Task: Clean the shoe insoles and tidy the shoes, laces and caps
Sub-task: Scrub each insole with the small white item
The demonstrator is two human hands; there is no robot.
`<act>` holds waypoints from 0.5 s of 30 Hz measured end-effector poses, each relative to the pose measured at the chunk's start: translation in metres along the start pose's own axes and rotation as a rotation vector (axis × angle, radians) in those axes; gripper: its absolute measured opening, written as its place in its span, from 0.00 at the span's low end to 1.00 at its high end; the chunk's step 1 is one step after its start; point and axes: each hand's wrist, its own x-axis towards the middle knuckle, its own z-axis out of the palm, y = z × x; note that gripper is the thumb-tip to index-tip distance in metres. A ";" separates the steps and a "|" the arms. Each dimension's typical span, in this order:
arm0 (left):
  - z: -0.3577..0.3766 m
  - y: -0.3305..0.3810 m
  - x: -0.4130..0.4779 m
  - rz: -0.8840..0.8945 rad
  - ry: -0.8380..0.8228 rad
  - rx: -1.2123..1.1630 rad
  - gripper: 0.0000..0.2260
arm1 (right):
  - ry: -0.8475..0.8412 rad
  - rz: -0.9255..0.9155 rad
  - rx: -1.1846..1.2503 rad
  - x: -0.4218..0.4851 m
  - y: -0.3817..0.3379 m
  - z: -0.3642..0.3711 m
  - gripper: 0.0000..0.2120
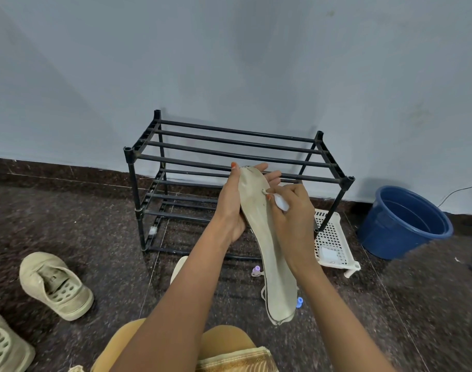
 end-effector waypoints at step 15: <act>0.001 -0.004 0.003 -0.015 -0.009 0.009 0.26 | -0.131 0.005 0.106 -0.008 -0.015 0.012 0.06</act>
